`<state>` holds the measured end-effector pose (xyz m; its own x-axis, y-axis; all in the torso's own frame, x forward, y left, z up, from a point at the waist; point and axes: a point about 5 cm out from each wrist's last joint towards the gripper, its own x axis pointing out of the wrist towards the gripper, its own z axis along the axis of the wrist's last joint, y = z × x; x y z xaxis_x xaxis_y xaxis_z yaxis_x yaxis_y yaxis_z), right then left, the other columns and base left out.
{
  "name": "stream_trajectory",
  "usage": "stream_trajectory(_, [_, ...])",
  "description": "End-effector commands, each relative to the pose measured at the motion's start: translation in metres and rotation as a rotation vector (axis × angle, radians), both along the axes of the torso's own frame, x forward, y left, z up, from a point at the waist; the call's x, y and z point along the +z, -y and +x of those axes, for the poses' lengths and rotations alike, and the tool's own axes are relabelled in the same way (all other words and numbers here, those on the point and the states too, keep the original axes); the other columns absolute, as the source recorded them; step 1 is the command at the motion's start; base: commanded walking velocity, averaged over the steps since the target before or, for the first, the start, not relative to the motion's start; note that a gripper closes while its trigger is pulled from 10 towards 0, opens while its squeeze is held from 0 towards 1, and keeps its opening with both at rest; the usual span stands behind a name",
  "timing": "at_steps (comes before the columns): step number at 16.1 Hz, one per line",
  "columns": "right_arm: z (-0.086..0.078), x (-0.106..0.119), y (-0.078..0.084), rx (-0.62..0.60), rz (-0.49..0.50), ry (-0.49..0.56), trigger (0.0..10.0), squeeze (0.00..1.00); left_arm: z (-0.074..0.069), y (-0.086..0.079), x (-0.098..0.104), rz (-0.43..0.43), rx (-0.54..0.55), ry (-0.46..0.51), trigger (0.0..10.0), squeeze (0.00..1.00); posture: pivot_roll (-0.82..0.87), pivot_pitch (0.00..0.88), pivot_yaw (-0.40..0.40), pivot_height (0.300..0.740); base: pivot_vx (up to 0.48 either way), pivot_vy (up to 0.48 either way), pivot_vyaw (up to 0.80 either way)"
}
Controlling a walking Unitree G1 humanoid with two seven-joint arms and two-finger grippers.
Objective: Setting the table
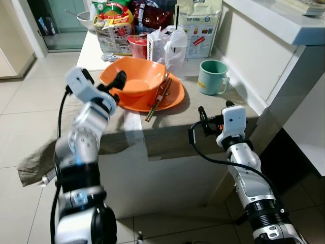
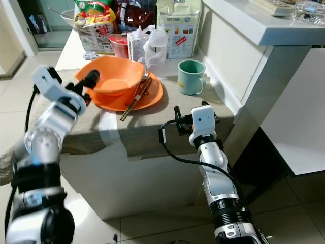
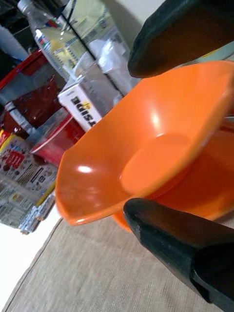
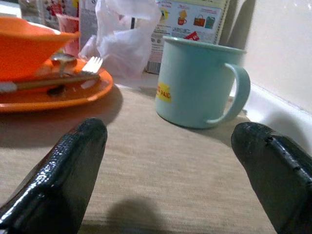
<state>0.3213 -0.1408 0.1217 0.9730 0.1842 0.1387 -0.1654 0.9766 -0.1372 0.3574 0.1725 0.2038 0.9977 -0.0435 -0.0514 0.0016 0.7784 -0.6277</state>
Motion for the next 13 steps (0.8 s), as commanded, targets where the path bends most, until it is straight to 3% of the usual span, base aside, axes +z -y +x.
stream_trajectory(1, [0.001, 0.014, -0.001, 0.025, 0.006, 0.051, 10.0, 0.0, 0.004, -0.005, -0.004, -0.005, 0.013, -0.02, 10.0, 0.0, -0.12, 0.004, 0.019, 0.74, 0.0, 0.0, 0.0])
stream_trajectory(8, [0.0, 0.012, -0.001, 0.029, 0.028, 0.019, 10.0, 0.0, 0.017, -0.005, -0.018, 0.021, 0.0, -0.087, 10.0, 0.0, -0.12, 0.017, 0.014, 0.74, 0.0, 0.0, 0.0])
stream_trajectory(13, [-0.001, 0.011, -0.003, 0.038, 0.028, 0.011, 10.0, 0.0, 0.025, -0.005, -0.019, 0.066, -0.015, -0.081, 10.0, 0.0, -0.12, 0.025, 0.015, 0.74, 0.0, 0.0, 0.0])
